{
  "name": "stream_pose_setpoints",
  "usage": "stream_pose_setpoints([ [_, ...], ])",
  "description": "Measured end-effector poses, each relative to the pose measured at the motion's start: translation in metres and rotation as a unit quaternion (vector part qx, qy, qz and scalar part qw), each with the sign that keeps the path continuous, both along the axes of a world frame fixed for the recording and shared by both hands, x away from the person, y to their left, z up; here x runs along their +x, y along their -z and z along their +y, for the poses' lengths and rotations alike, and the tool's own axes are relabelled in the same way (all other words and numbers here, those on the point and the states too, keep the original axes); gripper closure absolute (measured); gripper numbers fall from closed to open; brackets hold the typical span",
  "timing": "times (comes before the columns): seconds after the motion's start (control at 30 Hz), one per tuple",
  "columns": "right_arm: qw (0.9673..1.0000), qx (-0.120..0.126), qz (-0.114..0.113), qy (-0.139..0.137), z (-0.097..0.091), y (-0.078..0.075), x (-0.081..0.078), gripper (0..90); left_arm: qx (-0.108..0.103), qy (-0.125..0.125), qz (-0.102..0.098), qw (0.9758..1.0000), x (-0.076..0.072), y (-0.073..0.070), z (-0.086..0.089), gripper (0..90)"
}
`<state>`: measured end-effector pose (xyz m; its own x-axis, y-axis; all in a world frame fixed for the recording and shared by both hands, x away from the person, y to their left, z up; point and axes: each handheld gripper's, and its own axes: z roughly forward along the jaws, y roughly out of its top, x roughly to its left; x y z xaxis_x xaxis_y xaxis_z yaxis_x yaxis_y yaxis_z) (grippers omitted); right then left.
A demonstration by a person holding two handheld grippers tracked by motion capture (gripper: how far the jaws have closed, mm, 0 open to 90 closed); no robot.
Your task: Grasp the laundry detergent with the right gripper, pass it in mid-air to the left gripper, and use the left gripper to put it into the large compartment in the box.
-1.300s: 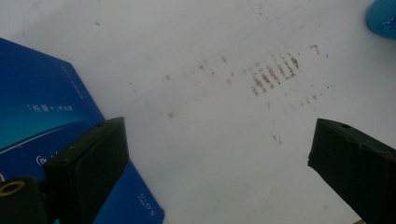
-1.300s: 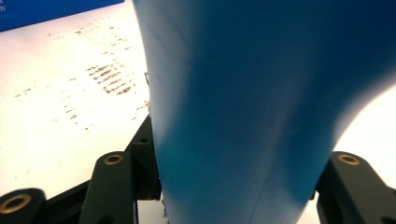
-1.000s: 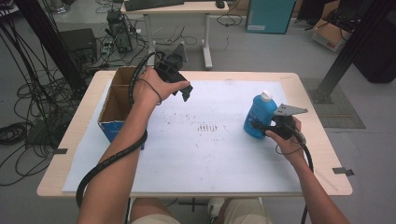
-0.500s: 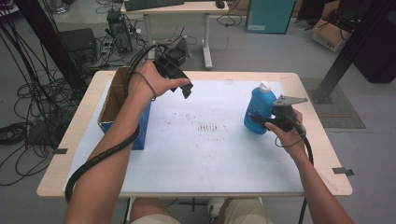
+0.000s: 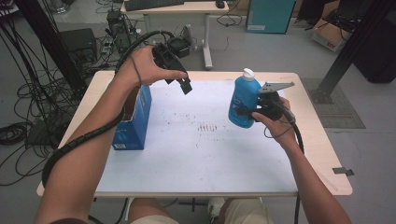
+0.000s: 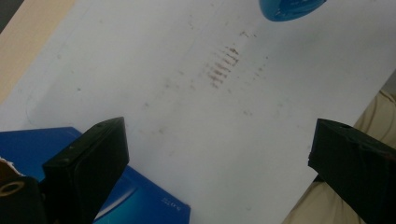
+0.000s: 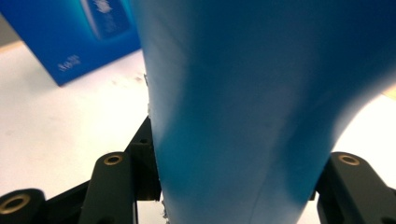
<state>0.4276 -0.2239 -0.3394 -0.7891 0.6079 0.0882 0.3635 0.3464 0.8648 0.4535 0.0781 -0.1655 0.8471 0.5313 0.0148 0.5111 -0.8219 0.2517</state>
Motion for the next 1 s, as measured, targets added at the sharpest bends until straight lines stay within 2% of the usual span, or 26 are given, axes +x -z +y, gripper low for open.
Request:
stream_pose_setpoints([
  [0.03, 0.9999, 0.001, 0.0, -0.015, 0.01, -0.002, 0.002, 43.4, 0.004, 0.016, 0.002, 0.9999, 0.0, -0.003, 0.0, 4.9],
  [0.1, 0.9996, 0.002, 0.002, -0.029, 0.022, -0.003, 0.004, 43.3, 0.008, 0.033, 0.0, 0.9994, -0.002, -0.005, 0.0, 5.0],
  [0.13, 0.9996, 0.002, 0.002, -0.029, 0.022, -0.003, 0.004, 43.3, 0.008, 0.033, 0.0, 0.9994, -0.002, -0.005, 0.0, 5.0],
  [0.2, 0.9986, -0.001, -0.001, -0.053, 0.039, -0.002, 0.006, 43.2, 0.013, 0.043, 0.002, 0.999, -0.002, -0.006, 0.0, 4.9],
  [0.23, 0.9986, -0.001, -0.001, -0.053, 0.039, -0.002, 0.006, 43.2, 0.017, 0.049, 0.001, 0.9987, -0.003, -0.007, 0.0, 4.9],
  [0.27, 0.9978, -0.004, 0.001, -0.066, 0.049, -0.001, 0.007, 43.2, 0.022, 0.059, 0.002, 0.998, -0.003, -0.007, 0.001, 4.9],
  [0.33, 0.9967, -0.004, 0.004, -0.081, 0.061, 0.0, 0.008, 43.3, 0.024, 0.061, 0.002, 0.9979, -0.003, -0.007, 0.001, 4.7],
  [0.37, 0.9967, -0.004, 0.004, -0.081, 0.061, 0.0, 0.008, 43.3, 0.027, 0.067, 0.0, 0.9974, -0.003, -0.008, 0.001, 4.7],
  [0.43, 0.9947, -0.006, 0.005, -0.103, 0.078, 0.001, 0.008, 43.3, 0.027, 0.082, -0.003, 0.9963, -0.005, -0.009, 0.002, 4.6],
  [0.5, 0.9928, -0.008, 0.001, -0.12, 0.088, 0.002, 0.008, 43.2, 0.027, 0.084, -0.002, 0.9961, -0.006, -0.009, 0.002, 4.7],
  [0.57, 0.9921, -0.004, 0.004, -0.125, 0.093, 0.002, 0.008, 43.2, 0.03, 0.094, 0.0, 0.9951, -0.006, -0.011, 0.003, 4.7],
  [0.67, 0.9881, -0.006, -0.004, -0.154, 0.11, 0.002, 0.009, 43.2, 0.038, 0.109, -0.002, 0.9933, -0.009, -0.014, 0.004, 4.8],
  [0.7, 0.9881, -0.006, -0.004, -0.154, 0.11, 0.002, 0.009, 43.2, 0.038, 0.109, -0.002, 0.9933, -0.009, -0.014, 0.004, 4.8],
  [0.77, 0.9852, -0.005, -0.003, -0.171, 0.123, 0.004, 0.008, 43.2, 0.042, 0.115, 0.002, 0.9925, -0.012, -0.015, 0.003, 4.9],
  [0.8, 0.9852, -0.005, -0.003, -0.171, 0.123, 0.004, 0.008, 43.2, 0.042, 0.115, 0.002, 0.9925, -0.012, -0.015, 0.003, 4.9],
  [0.87, 0.9828, -0.006, -0.003, -0.185, 0.131, 0.004, 0.008, 43.1, 0.048, 0.12, 0.004, 0.9916, -0.014, -0.015, 0.002, 4.8],
  [0.9, 0.9801, -0.006, -0.006, -0.198, 0.138, 0.005, 0.007, 43.1, 0.048, 0.126, 0.009, 0.9908, -0.017, -0.016, 0.002, 4.8],
  [0.93, 0.9801, -0.006, -0.006, -0.198, 0.138, 0.005, 0.007, 43.1, 0.048, 0.126, 0.009, 0.9908, -0.017, -0.016, 0.002, 4.7],
  [1.0, 0.9764, -0.005, -0.011, -0.216, 0.148, 0.006, 0.005, 43.1, 0.055, 0.133, 0.013, 0.9896, -0.018, -0.015, 0.002, 4.7],
])
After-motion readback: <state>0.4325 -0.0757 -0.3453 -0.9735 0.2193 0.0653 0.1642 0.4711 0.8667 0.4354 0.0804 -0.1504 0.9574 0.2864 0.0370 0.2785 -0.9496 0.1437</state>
